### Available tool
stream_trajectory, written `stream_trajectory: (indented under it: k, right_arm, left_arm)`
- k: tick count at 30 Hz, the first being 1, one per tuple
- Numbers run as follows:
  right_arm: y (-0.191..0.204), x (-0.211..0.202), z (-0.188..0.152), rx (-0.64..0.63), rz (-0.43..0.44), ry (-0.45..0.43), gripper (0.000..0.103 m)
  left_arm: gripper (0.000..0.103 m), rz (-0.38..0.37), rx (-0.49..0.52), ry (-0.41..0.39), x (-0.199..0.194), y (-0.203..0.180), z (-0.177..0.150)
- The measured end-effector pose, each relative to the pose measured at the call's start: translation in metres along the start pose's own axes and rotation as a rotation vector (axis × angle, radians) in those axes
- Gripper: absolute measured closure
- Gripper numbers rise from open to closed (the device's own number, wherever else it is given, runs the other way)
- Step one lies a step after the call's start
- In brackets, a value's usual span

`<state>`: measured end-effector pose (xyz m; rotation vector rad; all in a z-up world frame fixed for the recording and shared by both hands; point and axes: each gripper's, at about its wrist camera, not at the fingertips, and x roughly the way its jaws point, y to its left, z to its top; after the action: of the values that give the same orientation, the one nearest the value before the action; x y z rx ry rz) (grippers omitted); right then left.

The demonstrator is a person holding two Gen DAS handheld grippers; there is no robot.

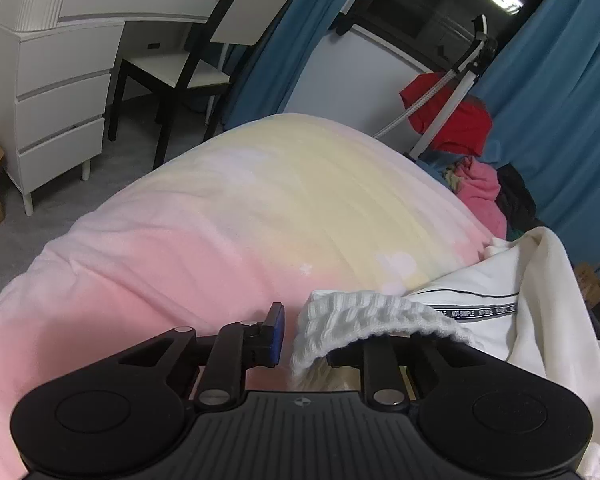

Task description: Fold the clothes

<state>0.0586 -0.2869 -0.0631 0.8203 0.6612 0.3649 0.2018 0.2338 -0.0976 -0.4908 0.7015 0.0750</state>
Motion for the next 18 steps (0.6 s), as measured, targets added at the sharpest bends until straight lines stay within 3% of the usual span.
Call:
stream_trajectory:
  k: [10, 15, 18]
  right_arm:
    - [0.052, 0.046, -0.036, -0.403, -0.075, 0.088, 0.032]
    - [0.060, 0.061, -0.052, -0.649, -0.271, 0.160, 0.034]
    - [0.057, 0.044, -0.045, -0.575, -0.242, 0.108, 0.034]
  left_arm:
    - [0.073, 0.058, 0.058, -0.003, 0.001, -0.014, -0.005]
    - [0.062, 0.095, 0.097, 0.027, -0.009, -0.017, -0.007]
    - [0.053, 0.108, 0.155, 0.048, -0.025, -0.021, -0.009]
